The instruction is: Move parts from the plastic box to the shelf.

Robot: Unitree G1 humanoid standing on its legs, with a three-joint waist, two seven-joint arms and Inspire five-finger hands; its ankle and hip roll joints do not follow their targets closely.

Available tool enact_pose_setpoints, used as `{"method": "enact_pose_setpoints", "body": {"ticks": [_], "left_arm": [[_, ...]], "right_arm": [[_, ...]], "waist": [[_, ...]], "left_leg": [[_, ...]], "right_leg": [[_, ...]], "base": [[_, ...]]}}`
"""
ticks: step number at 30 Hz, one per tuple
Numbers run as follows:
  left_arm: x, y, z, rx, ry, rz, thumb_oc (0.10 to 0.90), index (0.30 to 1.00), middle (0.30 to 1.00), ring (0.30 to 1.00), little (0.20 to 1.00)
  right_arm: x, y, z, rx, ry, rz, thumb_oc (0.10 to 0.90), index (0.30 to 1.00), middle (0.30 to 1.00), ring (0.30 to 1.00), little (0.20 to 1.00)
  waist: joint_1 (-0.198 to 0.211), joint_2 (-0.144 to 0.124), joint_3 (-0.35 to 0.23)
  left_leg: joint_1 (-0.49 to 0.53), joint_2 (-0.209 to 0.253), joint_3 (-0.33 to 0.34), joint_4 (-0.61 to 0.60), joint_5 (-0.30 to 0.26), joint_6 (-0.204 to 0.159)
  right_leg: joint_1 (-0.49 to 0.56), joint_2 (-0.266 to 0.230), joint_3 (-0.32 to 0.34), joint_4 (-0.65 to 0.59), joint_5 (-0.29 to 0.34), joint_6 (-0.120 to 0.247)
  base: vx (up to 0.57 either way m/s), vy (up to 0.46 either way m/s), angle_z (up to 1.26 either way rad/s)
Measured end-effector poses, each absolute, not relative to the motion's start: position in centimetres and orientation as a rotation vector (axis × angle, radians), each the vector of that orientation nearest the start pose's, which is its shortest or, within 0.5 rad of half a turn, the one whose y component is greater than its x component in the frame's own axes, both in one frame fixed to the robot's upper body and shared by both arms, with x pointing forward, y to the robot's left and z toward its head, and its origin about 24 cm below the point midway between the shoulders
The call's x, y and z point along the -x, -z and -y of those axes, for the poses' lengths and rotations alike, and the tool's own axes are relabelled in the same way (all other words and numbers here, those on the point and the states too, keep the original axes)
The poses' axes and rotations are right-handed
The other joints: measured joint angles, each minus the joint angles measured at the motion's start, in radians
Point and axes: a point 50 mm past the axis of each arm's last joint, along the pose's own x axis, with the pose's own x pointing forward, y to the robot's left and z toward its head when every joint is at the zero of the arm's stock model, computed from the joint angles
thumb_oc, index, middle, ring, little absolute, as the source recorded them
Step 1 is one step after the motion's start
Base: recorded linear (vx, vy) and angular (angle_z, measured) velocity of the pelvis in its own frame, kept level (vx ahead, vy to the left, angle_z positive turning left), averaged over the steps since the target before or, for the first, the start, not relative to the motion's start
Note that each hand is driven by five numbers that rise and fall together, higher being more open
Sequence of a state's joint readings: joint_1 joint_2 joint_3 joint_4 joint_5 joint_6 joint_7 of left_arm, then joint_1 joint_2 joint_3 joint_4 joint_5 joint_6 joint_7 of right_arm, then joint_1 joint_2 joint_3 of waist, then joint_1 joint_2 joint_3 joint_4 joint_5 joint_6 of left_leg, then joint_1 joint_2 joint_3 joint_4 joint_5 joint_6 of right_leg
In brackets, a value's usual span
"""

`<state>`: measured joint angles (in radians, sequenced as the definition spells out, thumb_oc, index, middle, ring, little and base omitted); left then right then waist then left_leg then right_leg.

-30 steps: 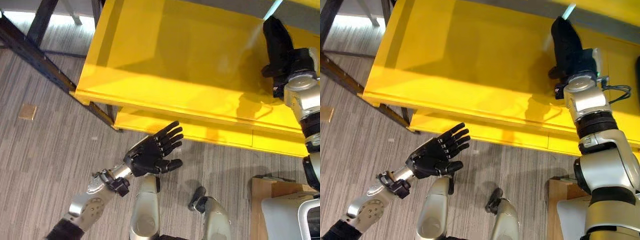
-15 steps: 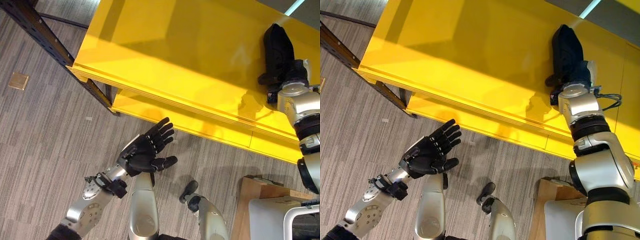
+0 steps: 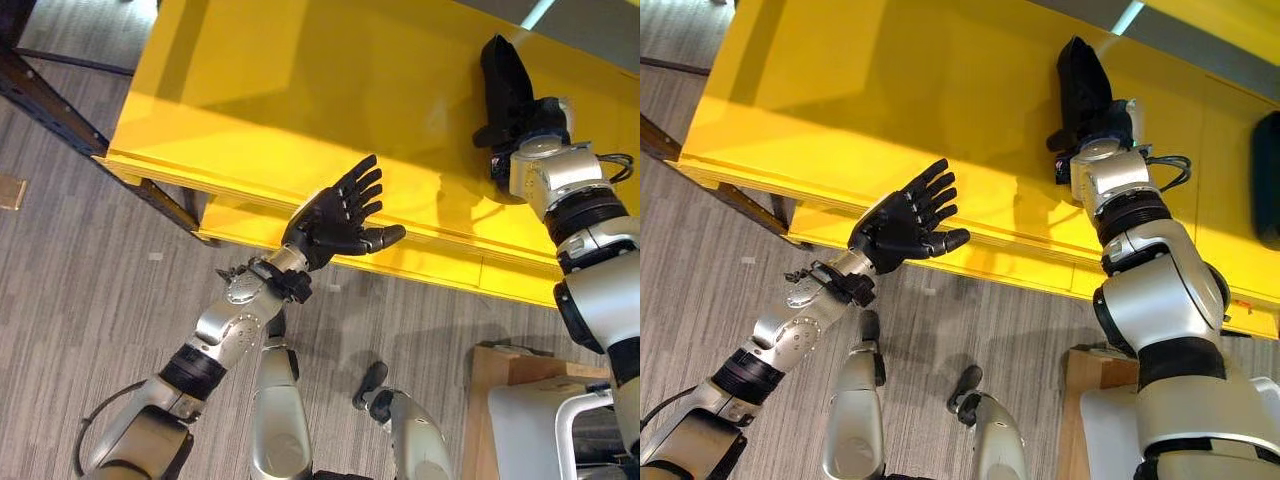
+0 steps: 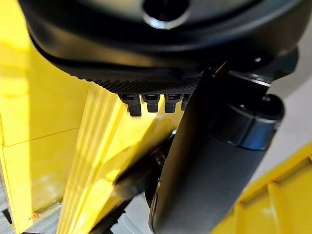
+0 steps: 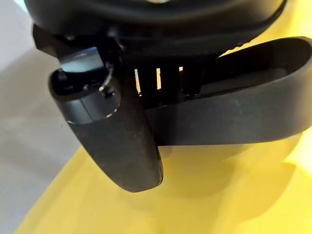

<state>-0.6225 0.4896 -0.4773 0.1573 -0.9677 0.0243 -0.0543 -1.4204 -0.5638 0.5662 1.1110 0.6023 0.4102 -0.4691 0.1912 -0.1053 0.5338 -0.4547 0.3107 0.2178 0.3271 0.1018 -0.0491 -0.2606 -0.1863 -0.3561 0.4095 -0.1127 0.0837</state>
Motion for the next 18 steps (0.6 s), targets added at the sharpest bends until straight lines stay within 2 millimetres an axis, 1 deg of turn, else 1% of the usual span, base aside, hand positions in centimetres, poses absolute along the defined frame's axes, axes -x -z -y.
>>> {"method": "enact_pose_setpoints", "body": {"ticks": [1, 4, 5, 6, 8, 9, 12, 15, 18], "left_arm": [[-33.3, -15.2, -10.3, 0.291, 0.582, 0.102, 0.9, 1.0, 1.0, 1.0, 1.0], [-33.8, -16.3, -8.7, 0.285, 0.593, 0.118, 0.9, 1.0, 1.0, 1.0, 1.0], [-33.9, -16.5, -8.5, 0.286, 0.593, 0.12, 0.9, 1.0, 1.0, 1.0, 1.0], [-34.0, -16.6, -7.7, 0.296, 0.592, 0.117, 0.9, 1.0, 1.0, 1.0, 1.0], [-34.5, -17.0, -7.1, 0.302, 0.569, 0.117, 0.9, 1.0, 1.0, 1.0, 1.0], [-34.7, -17.2, -6.8, 0.307, 0.554, 0.114, 0.9, 1.0, 1.0, 1.0, 1.0], [-35.2, -17.5, -5.9, 0.313, 0.555, 0.11, 0.9, 1.0, 1.0, 1.0, 1.0], [-35.6, -18.2, -5.5, 0.312, 0.542, 0.117, 0.9, 1.0, 1.0, 1.0, 1.0], [-35.8, -18.4, -5.5, 0.308, 0.527, 0.12, 0.9, 1.0, 1.0, 1.0, 1.0]], "right_arm": [[-41.9, -26.6, 21.9, 0.329, 0.519, -0.097, 0.4, 0.3, 0.3, 0.3, 0.3], [-42.0, -26.6, 21.4, 0.327, 0.532, -0.08, 0.4, 0.3, 0.3, 0.3, 0.3], [-42.0, -26.7, 21.3, 0.326, 0.531, -0.076, 0.4, 0.3, 0.3, 0.3, 0.3], [-42.0, -26.6, 21.1, 0.325, 0.53, -0.071, 0.4, 0.3, 0.3, 0.3, 0.3], [-42.1, -26.8, 20.5, 0.324, 0.525, -0.064, 0.4, 0.3, 0.3, 0.3, 0.3], [-42.2, -26.9, 19.9, 0.324, 0.513, -0.059, 0.4, 0.3, 0.3, 0.3, 0.3], [-42.3, -26.8, 19.4, 0.33, 0.507, -0.059, 0.4, 0.3, 0.3, 0.3, 0.3], [-42.3, -27.2, 19.2, 0.328, 0.51, -0.051, 0.4, 0.3, 0.3, 0.3, 0.3], [-42.3, -27.2, 19.2, 0.329, 0.511, -0.05, 0.4, 0.3, 0.3, 0.3, 0.3]], "waist": [[-0.002, -0.001, 0.0], [-0.021, -0.003, 0.001], [-0.024, -0.004, 0.0], [-0.029, -0.006, 0.0], [-0.036, -0.007, 0.0], [-0.052, -0.007, 0.0], [-0.077, -0.007, 0.0], [-0.083, -0.007, 0.0], [-0.096, -0.007, 0.0]], "left_leg": [[-0.001, 0.001, 0.002, 0.0, -0.001, 0.001], [-0.016, 0.003, 0.001, 0.002, -0.002, 0.001], [-0.017, 0.004, 0.003, 0.002, -0.004, -0.002], [-0.017, 0.004, 0.008, 0.005, -0.005, -0.002], [-0.018, 0.009, 0.02, 0.016, -0.007, -0.004], [-0.018, 0.011, 0.024, 0.027, -0.009, -0.002], [-0.019, 0.013, 0.029, 0.038, -0.016, 0.002], [-0.019, 0.016, 0.047, 0.039, -0.015, 0.002], [-0.018, 0.017, 0.049, 0.041, -0.015, 0.002]], "right_leg": [[-0.003, 0.0, 0.002, 0.002, 0.0, 0.0], [-0.025, -0.001, 0.006, 0.017, -0.001, -0.002], [-0.03, -0.001, 0.009, 0.02, -0.001, -0.002], [-0.037, -0.003, 0.016, 0.029, -0.003, -0.004], [-0.047, -0.005, 0.03, 0.04, -0.004, -0.003], [-0.049, -0.005, 0.036, 0.044, -0.004, -0.003], [-0.053, -0.007, 0.045, 0.051, -0.005, -0.002], [-0.073, -0.01, 0.059, 0.067, -0.006, -0.005], [-0.078, -0.012, 0.062, 0.077, -0.009, -0.008]], "base": [[0.01, 0.015, -0.11], [0.02, 0.018, -0.01], [0.04, 0.037, -0.08], [0.03, 0.03, -0.13], [0.03, 0.035, -0.17], [0.03, 0.044, -0.15], [0.02, 0.033, -0.08], [0.02, 0.02, -0.11], [0.01, 0.005, -0.03]]}}
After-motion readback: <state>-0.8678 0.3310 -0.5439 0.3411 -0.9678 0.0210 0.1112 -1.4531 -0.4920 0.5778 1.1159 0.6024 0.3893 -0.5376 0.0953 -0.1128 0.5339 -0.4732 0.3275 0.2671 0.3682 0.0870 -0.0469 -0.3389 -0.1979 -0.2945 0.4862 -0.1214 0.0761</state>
